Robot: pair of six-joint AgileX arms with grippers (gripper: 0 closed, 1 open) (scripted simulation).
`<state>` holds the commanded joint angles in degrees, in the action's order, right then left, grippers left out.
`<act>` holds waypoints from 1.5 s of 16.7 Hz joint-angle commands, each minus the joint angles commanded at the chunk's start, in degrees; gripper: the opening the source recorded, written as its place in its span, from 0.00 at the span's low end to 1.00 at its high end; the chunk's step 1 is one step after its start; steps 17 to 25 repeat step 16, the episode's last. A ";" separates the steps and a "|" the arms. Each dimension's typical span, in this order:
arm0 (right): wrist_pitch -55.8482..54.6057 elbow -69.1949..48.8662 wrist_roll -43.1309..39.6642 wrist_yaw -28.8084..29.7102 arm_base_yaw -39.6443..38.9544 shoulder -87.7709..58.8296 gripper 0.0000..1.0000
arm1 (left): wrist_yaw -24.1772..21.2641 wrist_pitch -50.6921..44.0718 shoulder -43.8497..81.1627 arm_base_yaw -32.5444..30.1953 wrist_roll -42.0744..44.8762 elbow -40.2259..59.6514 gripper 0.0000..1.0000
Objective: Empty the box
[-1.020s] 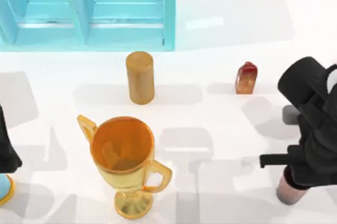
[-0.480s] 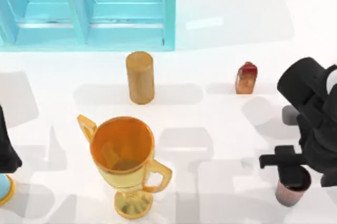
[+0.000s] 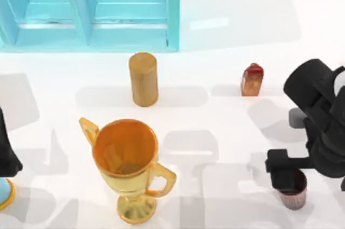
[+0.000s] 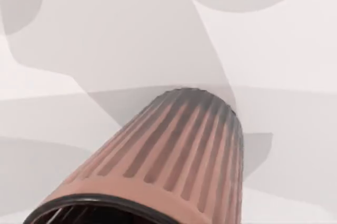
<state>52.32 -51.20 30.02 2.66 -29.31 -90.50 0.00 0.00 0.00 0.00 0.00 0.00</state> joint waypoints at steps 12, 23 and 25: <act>18.52 -14.02 0.00 0.14 0.27 3.70 1.00 | 0.00 0.00 0.00 0.00 0.00 0.00 1.00; 23.68 -18.34 -0.37 0.03 0.33 5.39 1.00 | 0.00 0.00 0.00 0.00 0.00 0.00 1.00; 23.68 -18.34 -0.37 0.03 0.33 5.39 1.00 | 0.00 0.00 0.00 0.00 0.00 0.00 1.00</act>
